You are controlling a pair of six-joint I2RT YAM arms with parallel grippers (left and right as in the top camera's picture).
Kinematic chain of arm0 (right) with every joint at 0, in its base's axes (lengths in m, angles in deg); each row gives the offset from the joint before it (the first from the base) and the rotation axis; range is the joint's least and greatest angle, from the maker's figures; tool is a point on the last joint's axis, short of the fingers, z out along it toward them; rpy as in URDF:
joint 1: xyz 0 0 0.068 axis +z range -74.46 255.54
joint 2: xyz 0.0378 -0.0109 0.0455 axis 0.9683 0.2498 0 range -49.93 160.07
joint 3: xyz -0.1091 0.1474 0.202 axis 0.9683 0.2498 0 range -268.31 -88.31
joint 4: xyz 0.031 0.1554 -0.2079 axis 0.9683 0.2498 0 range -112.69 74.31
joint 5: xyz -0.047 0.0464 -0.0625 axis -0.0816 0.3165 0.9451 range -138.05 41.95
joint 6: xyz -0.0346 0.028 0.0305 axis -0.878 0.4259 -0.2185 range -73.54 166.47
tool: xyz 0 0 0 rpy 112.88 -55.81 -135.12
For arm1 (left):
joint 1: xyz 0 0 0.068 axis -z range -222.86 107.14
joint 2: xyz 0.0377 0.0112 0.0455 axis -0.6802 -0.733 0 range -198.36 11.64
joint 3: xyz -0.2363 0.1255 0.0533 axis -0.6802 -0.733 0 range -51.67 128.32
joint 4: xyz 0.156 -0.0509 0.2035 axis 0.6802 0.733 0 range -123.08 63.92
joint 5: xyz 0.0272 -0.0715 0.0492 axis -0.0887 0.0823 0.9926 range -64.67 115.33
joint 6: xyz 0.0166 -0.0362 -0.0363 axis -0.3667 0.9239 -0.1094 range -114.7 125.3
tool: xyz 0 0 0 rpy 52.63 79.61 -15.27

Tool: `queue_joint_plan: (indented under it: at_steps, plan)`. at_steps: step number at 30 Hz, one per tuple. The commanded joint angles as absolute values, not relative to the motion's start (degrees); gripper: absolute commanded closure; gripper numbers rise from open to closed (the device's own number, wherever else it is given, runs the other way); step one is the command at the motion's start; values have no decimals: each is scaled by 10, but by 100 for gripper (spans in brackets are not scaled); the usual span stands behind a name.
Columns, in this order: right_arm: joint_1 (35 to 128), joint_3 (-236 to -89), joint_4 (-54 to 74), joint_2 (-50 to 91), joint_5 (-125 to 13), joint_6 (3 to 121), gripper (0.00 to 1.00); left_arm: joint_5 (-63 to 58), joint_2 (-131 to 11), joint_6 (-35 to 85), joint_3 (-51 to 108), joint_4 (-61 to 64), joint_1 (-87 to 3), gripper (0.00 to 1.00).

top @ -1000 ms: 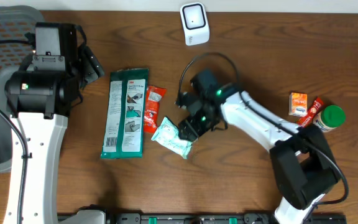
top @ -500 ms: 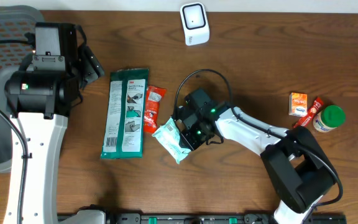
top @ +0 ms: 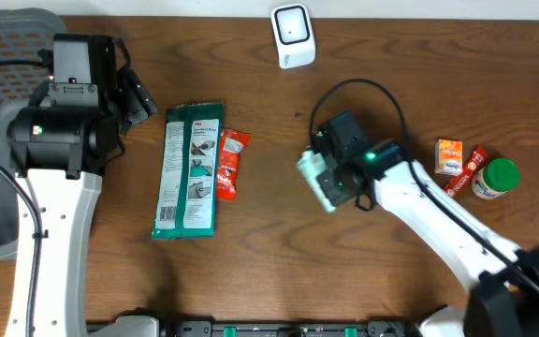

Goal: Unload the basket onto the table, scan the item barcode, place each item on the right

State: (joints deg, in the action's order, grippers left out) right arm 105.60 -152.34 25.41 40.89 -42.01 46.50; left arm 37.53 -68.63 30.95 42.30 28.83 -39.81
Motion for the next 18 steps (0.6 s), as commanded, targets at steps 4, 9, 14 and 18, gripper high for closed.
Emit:
queue_joint_plan:
  at_steps: [4, 9, 14, 18]
  plan:
    - [1077, -1525, 268, 415, -181, 542, 99, 383, -688, 308, 432, 290, -401, 13]
    - [1108, -1522, 265, 470, -84, 572, 99, 383, -688, 308, 432, 290, -401, 13]
    - [1155, -1523, 253, 536, -14, 585, 99, 383, -688, 308, 432, 290, -401, 13]
    - [1203, -1523, 243, 565, -23, 605, 97, 382, -688, 308, 432, 290, -401, 13]
